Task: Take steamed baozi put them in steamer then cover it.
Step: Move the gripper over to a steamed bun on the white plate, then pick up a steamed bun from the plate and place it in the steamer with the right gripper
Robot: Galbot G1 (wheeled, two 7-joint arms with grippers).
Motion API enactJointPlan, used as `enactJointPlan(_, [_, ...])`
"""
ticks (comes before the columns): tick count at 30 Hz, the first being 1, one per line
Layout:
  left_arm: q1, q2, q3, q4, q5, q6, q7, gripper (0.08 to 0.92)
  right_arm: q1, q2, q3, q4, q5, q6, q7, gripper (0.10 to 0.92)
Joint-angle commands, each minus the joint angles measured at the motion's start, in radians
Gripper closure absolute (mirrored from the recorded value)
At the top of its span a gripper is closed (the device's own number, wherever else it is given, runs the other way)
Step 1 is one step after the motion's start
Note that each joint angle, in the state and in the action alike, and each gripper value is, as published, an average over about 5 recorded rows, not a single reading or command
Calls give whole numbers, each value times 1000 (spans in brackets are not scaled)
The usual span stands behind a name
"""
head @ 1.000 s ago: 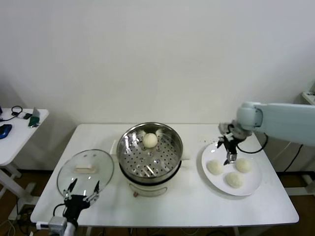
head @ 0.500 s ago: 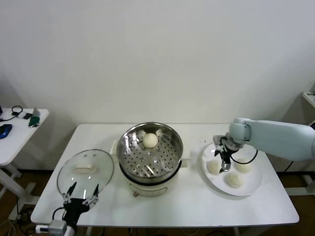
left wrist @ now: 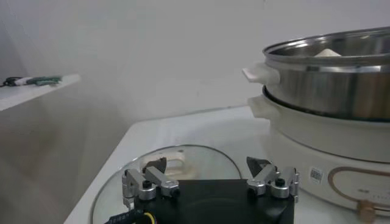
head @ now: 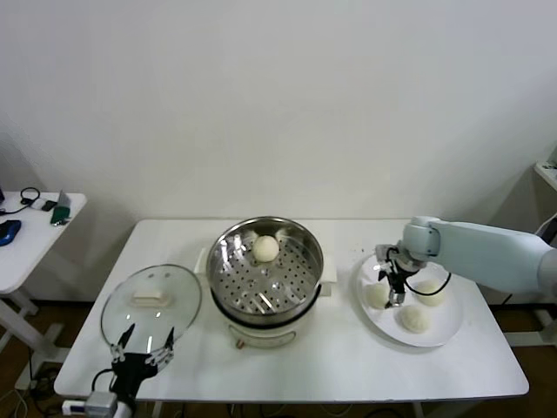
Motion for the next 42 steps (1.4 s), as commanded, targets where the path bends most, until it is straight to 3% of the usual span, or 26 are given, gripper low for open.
enactJointPlan(1, [0, 2, 1, -2, 0, 1, 0, 177, -17, 0, 21, -12, -9, -1, -9, 271])
enactJointPlan(8, [-2, 2, 1, -3, -1, 2, 0, 177, 15, 0, 13, -3, 9, 7, -34, 382])
enactJointPlan(17, [-2, 0, 0, -6, 1, 3, 0, 177, 367, -15, -166, 85, 109, 57, -112, 406])
enactJointPlan(26, [-16, 2, 11, -12, 5, 4, 1, 177, 837, 87, -295, 217, 400, 71, -205, 406])
enactJointPlan(34, [-22, 6, 15, -21, 3, 4, 2, 177, 865, 223, -118, 394, 580, -64, -73, 406])
enactJointPlan(42, [-24, 5, 15, -36, 5, 8, 5, 177, 691, 436, -30, 388, 577, -145, 40, 406])
